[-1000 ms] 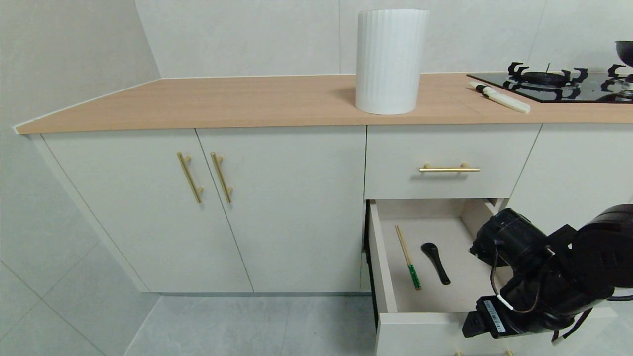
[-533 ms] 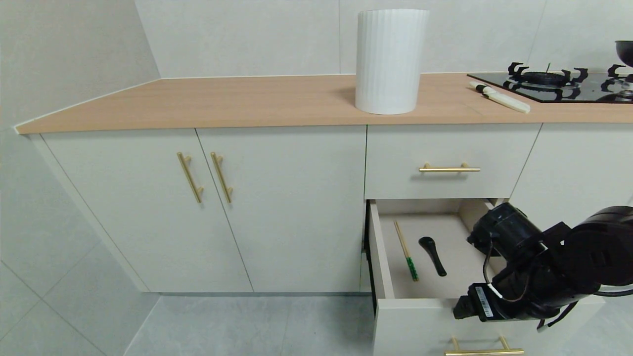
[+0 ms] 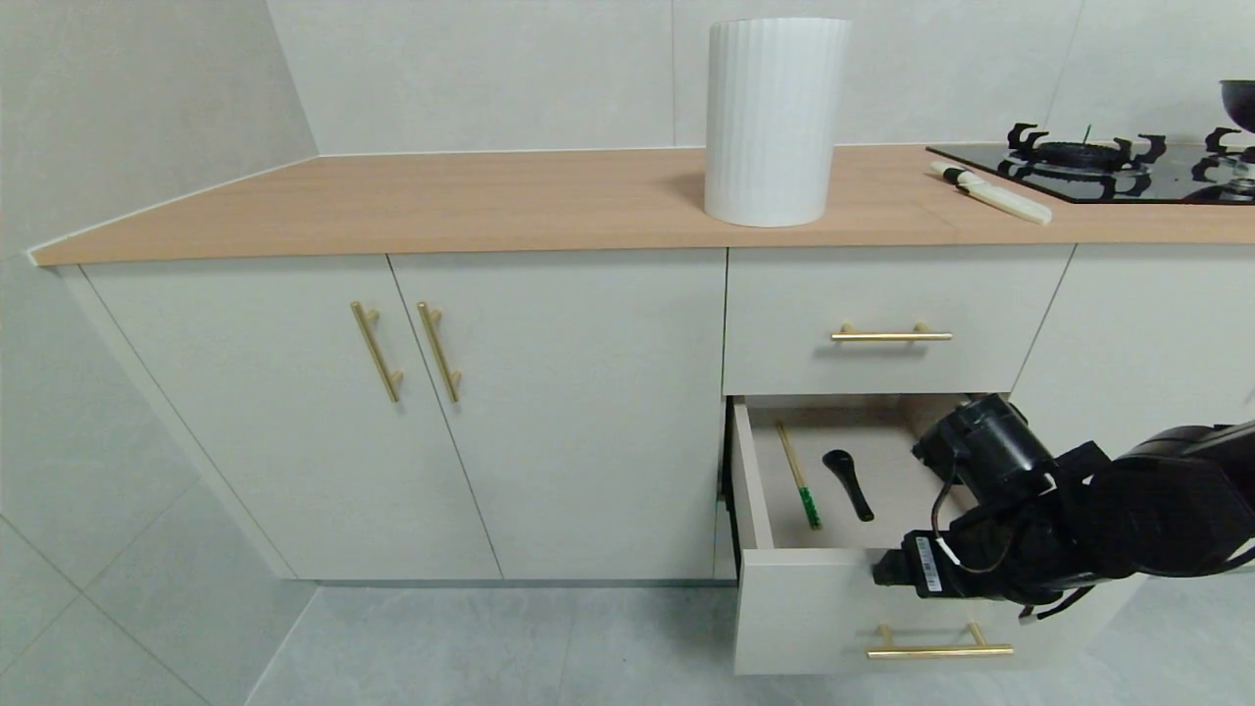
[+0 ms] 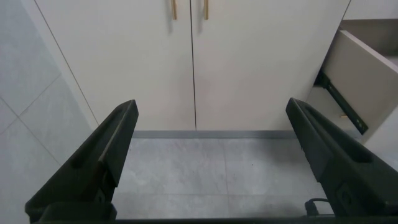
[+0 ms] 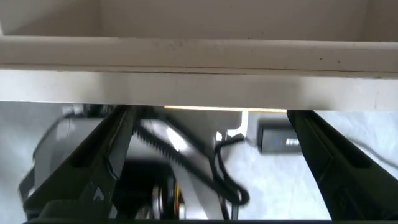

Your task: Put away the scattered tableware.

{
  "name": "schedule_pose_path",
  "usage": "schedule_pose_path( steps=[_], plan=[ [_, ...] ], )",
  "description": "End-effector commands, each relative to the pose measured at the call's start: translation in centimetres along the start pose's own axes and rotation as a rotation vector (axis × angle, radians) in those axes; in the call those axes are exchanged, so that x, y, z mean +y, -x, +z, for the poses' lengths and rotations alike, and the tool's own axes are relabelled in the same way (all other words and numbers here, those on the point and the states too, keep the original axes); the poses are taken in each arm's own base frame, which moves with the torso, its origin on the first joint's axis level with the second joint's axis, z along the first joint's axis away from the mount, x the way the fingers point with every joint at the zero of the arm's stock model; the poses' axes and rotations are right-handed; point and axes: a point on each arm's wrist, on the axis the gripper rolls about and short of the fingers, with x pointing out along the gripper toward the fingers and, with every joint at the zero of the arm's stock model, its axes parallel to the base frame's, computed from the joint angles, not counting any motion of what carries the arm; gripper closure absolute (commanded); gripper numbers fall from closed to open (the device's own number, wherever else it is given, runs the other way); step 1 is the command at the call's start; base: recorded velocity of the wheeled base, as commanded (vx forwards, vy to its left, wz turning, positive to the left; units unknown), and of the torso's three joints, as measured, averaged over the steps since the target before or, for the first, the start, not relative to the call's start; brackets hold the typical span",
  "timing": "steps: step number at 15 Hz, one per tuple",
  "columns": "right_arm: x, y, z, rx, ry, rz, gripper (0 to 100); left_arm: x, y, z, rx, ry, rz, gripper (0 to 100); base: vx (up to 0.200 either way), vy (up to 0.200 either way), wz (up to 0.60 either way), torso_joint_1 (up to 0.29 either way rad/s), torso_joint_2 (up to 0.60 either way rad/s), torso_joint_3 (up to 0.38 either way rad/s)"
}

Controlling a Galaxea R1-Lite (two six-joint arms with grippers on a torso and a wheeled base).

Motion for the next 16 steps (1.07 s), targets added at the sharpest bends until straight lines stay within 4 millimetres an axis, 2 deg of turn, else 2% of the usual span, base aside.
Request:
schedule_pose_path(
  steps=[1,4,9,11,14,16],
  plan=[
    [-0.2,-1.0,0.5,-0.028,-0.020,-0.001,0,0.0,0.0,0.0,-0.001,0.000,0.000,0,0.000,0.000,0.00,0.000,0.00,0.000],
    [-0.2,-2.1,1.3,-0.082,-0.034,0.012,0,0.0,0.0,0.0,-0.001,0.000,0.001,0,0.000,0.000,0.00,0.000,0.00,0.000],
    [-1.0,-4.8,4.0,-0.216,-0.062,0.018,0,0.0,0.0,0.0,-0.001,0.000,0.000,0,0.000,0.000,0.00,0.000,0.00,0.000],
    [-1.2,-6.5,5.1,-0.271,-0.084,0.024,0,0.0,0.0,0.0,0.001,0.000,0.001,0,0.000,0.000,0.00,0.000,0.00,0.000],
    [-1.2,-8.5,5.5,-0.321,-0.094,0.032,0,0.0,0.0,0.0,-0.001,0.000,0.001,0,0.000,0.000,0.00,0.000,0.00,0.000],
    [-1.2,-11.1,5.6,-0.399,-0.101,0.019,0,0.0,0.0,0.0,-0.001,0.000,0.000,0,0.000,0.000,0.00,0.000,0.00,0.000]
  ],
)
